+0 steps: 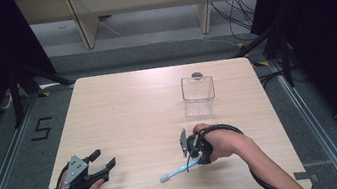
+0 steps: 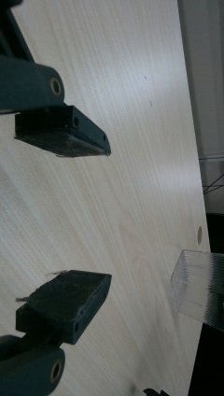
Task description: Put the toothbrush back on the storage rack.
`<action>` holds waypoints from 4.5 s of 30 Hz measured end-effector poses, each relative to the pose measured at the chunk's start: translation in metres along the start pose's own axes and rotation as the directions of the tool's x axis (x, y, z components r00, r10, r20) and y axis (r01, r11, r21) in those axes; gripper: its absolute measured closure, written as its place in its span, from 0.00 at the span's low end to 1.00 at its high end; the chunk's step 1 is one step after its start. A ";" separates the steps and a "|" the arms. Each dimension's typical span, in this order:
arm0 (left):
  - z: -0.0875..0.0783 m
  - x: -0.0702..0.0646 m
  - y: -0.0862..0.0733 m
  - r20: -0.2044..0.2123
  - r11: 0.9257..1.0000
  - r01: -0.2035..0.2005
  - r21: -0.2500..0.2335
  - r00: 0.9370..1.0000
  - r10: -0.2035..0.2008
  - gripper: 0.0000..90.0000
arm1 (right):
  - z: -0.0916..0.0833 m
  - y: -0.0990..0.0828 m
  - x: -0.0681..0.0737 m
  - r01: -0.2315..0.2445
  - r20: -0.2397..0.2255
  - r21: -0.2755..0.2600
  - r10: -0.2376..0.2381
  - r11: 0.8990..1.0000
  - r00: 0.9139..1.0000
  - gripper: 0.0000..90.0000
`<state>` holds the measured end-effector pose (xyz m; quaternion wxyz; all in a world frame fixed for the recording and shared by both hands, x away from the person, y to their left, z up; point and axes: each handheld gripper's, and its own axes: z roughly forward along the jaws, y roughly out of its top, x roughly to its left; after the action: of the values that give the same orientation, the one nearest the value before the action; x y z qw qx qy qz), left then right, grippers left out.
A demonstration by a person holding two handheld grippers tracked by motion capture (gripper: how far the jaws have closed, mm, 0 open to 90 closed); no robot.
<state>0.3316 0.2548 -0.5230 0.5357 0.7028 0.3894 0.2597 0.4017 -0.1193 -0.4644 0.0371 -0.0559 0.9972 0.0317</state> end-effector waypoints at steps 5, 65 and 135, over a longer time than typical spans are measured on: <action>0.000 0.000 0.000 0.003 1.000 0.000 -0.001 1.000 0.000 0.35 | 0.002 0.007 -0.002 0.033 -0.009 0.013 -0.033 0.999 0.999 0.63; 0.000 0.001 0.000 0.004 1.000 0.008 0.006 1.000 -0.008 0.35 | 0.016 0.038 -0.002 0.085 -0.115 -0.014 -0.086 0.996 0.990 0.87; 0.001 0.002 0.000 0.000 1.000 0.021 0.011 1.000 -0.021 0.35 | -0.035 -0.095 0.021 -0.312 0.056 -0.892 0.763 0.328 0.644 0.88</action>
<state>0.3335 0.2564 -0.5228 0.5345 0.7015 0.3983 0.2520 0.3895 -0.2186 -0.4364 0.2334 0.2913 0.7716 0.5151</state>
